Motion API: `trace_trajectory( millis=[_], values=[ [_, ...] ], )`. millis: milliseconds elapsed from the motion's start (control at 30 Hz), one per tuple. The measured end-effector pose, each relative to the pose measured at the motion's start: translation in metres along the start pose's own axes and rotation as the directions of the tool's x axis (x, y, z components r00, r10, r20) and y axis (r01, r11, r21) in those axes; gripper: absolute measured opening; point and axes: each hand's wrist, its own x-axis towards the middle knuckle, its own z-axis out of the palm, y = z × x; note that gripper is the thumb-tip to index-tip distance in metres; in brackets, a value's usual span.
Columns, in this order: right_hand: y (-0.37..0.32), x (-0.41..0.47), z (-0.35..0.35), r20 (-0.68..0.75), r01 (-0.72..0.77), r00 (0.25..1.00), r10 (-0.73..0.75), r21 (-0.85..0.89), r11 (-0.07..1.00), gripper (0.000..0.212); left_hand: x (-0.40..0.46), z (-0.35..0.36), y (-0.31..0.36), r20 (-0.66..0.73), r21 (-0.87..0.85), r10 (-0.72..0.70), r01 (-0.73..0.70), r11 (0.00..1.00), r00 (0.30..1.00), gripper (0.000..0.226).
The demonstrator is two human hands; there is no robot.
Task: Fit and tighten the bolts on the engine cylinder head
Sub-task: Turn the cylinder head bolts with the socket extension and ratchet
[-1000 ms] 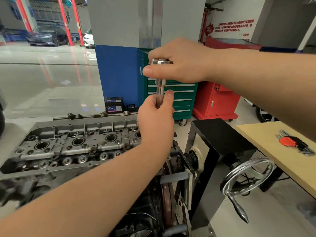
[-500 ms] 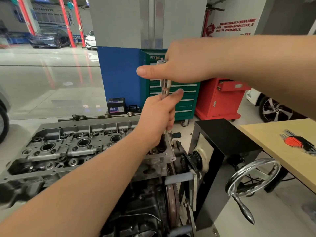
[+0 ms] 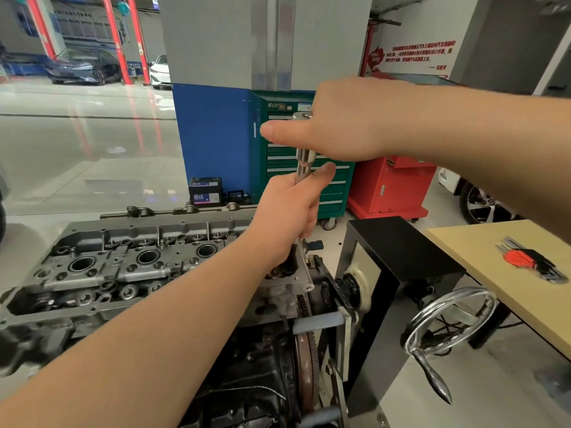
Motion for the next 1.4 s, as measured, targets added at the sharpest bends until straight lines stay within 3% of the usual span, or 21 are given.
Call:
trace_trajectory(
  millis=[67,133,300,367,467,533,600,633,700,800,900,1033,1067,1200,1300,1367,1400],
  values=[
    [-0.001,-0.004,-0.004,0.108,-0.044,0.993,0.041,0.030,0.999,0.092,-0.001,-0.007,0.002,0.170,0.004,0.012,-0.013,1.000,0.985,0.062],
    [-0.003,0.000,-0.007,0.153,-0.052,0.987,0.040,0.075,0.996,0.096,0.000,-0.011,0.004,0.231,-0.002,0.006,-0.006,1.000,0.973,0.063],
    [0.025,0.014,-0.020,0.297,0.054,0.947,-0.119,0.217,0.975,0.092,0.001,-0.016,0.006,0.158,-0.004,-0.017,0.017,1.000,0.987,0.055],
    [0.049,0.010,-0.024,0.311,0.124,0.937,-0.158,0.126,0.984,0.082,0.000,-0.020,0.006,0.158,0.027,-0.016,0.012,1.000,0.987,0.053],
    [0.084,0.014,-0.011,0.213,0.116,0.972,-0.098,-0.072,0.991,0.025,-0.005,-0.022,0.016,0.134,0.223,-0.001,-0.029,0.974,0.991,0.050],
    [0.096,0.020,0.001,0.159,0.055,0.987,-0.034,-0.132,0.990,0.021,-0.006,-0.020,0.026,0.030,0.310,0.080,-0.085,0.947,0.996,0.045],
    [0.095,0.027,0.013,0.143,0.017,0.990,0.004,-0.145,0.989,0.028,-0.003,-0.016,0.043,-0.133,0.253,0.241,-0.202,0.946,0.961,0.056],
    [0.091,0.031,0.018,0.113,0.010,0.994,0.007,-0.153,0.988,0.029,0.001,-0.012,0.055,-0.202,0.260,0.353,-0.298,0.918,0.913,0.058],
    [0.080,0.039,0.027,0.015,-0.006,1.000,0.008,-0.167,0.986,0.023,0.008,0.000,0.080,-0.215,0.454,0.581,-0.447,0.771,0.785,0.050],
    [0.061,0.050,0.034,-0.035,-0.008,0.999,0.002,-0.173,0.985,0.013,0.024,0.021,0.102,-0.009,0.818,0.721,-0.409,0.403,0.693,0.036],
    [0.057,0.050,0.036,0.006,-0.007,1.000,0.008,-0.173,0.985,0.022,0.036,0.025,0.103,0.025,0.963,0.677,-0.199,0.181,0.736,0.027],
    [0.072,0.024,0.021,-0.041,-0.073,0.997,0.065,-0.235,0.969,0.035,0.040,0.023,0.096,0.109,0.961,0.693,-0.254,0.110,0.712,0.025],
    [0.076,0.011,0.016,-0.056,-0.098,0.995,0.086,-0.273,0.957,0.038,0.041,0.019,0.097,0.121,0.956,0.687,-0.270,0.112,0.716,0.026],
    [0.078,-0.057,0.003,-0.205,-0.194,0.970,0.131,-0.323,0.926,0.057,0.046,0.006,0.105,0.139,0.873,0.493,-0.341,0.347,0.859,0.027],
    [0.072,-0.068,0.000,-0.205,-0.196,0.970,0.131,-0.338,0.920,0.052,0.041,0.008,0.111,0.158,0.852,0.338,-0.301,0.428,0.928,0.047],
    [0.069,-0.051,0.004,-0.183,-0.212,0.970,0.158,-0.324,0.922,0.042,0.035,0.010,0.116,0.161,0.884,0.279,-0.264,0.387,0.947,0.067],
    [0.068,-0.039,0.008,-0.170,-0.210,0.971,0.166,-0.290,0.933,0.036,0.030,0.011,0.118,0.166,0.919,0.274,-0.249,0.305,0.947,0.072]
  ],
)
